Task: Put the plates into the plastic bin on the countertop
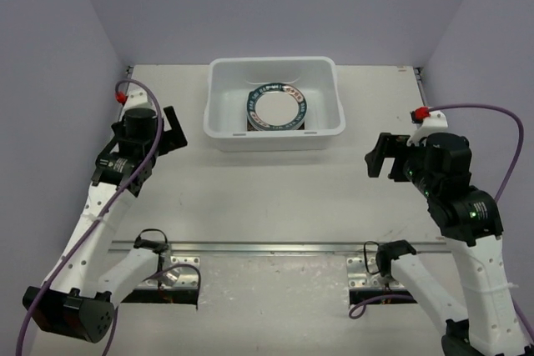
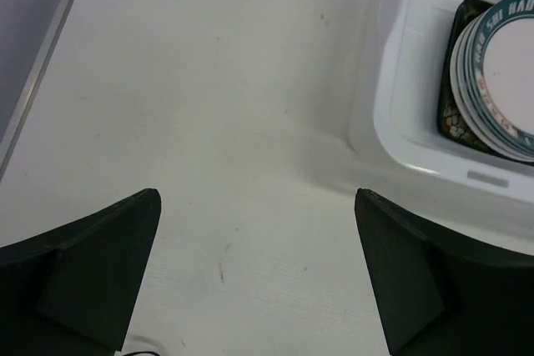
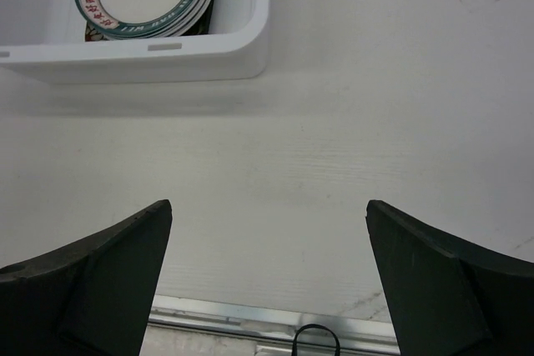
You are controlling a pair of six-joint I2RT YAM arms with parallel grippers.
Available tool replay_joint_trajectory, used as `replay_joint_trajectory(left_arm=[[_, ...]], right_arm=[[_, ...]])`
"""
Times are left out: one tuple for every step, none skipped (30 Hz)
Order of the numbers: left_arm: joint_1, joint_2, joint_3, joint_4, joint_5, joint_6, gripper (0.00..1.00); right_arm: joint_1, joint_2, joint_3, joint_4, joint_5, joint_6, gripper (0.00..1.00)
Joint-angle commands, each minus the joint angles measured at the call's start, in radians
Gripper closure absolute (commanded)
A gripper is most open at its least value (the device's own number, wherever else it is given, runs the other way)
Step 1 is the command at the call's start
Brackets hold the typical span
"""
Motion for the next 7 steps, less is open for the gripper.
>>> replay_joint_trajectory(left_arm=[[-0.007,-0.025,-0.003,0.031,-0.049,0.0,0.0],[-0.007,-0.023,0.004,0.039,-0.051,0.003,0.0],[-0.007,-0.021,0.011,0.045,-0.056,0.008,0.0],[-0.007,-0.019,0.017,0.048,-0.06,0.012,0.0],[-0.007,-0.016,0.02,0.05,-0.062,0.015,0.0],[-0.008,-0.013,0.023,0.052,-0.065,0.019,0.0],[-0.011,-0.009,0.025,0.053,-0.067,0.021,0.0]], right_arm=[[-0.002,-0.005,-0.034,0.043,0.096,-0.005,0.01],[-0.002,-0.003,-0.038,0.045,0.099,-0.013,0.01],[-0.002,-0.002,-0.047,0.053,0.101,-0.013,0.01],[-0.003,-0.002,-0.055,0.061,0.102,-0.011,0.01],[-0.003,-0.003,-0.06,0.069,0.103,-0.01,0.01],[-0.003,-0.003,-0.068,0.077,0.105,-0.01,0.01],[-0.002,0.0,-0.078,0.087,0.11,-0.014,0.01]])
